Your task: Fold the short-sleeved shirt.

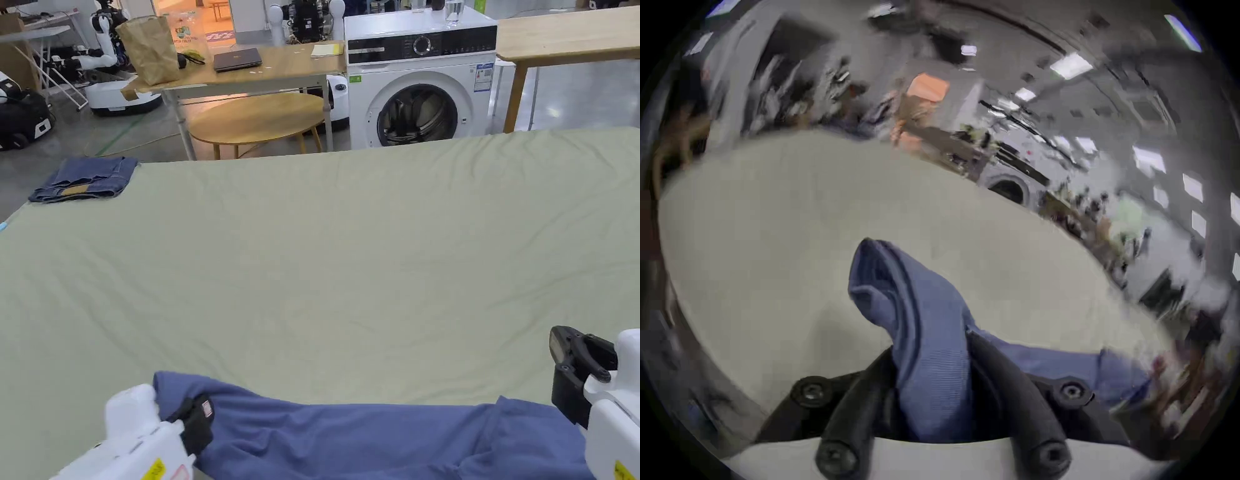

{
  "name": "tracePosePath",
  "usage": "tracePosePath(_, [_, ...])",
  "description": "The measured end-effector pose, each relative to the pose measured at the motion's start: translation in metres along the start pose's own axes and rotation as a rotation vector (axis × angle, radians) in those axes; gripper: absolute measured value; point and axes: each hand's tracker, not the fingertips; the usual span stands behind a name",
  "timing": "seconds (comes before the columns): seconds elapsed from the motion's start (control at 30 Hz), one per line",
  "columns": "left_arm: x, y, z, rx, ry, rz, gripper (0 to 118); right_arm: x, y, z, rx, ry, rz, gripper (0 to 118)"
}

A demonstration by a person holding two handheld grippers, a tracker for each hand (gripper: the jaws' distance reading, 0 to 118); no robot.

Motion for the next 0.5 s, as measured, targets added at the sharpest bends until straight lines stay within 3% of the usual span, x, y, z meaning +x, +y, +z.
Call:
tracePosePath(0.13, [0.098,-0.011,-0.004,-0.026,0.079,-0.417,1,0.008,-0.004,0.004,0.008,0.002,-0.003,0])
tracePosePath(0.27, [0.169,-0.045,-0.037,-0.068,0.109,-0.631,1,0.025,-0.007,0.007,0.009,0.029,-0.031,0])
tracePosePath(0.43, [0.209,-0.084,-0.083,-0.189,0.134,-0.715,1,0.047,-0.003,0.021,0.019,0.034,-0.006,0])
tracePosePath(0.5, [0.208,-0.093,-0.092,-0.243,0.106,-0.671,2,0.060,-0.002,0.028,0.038,0.045,-0.009,0])
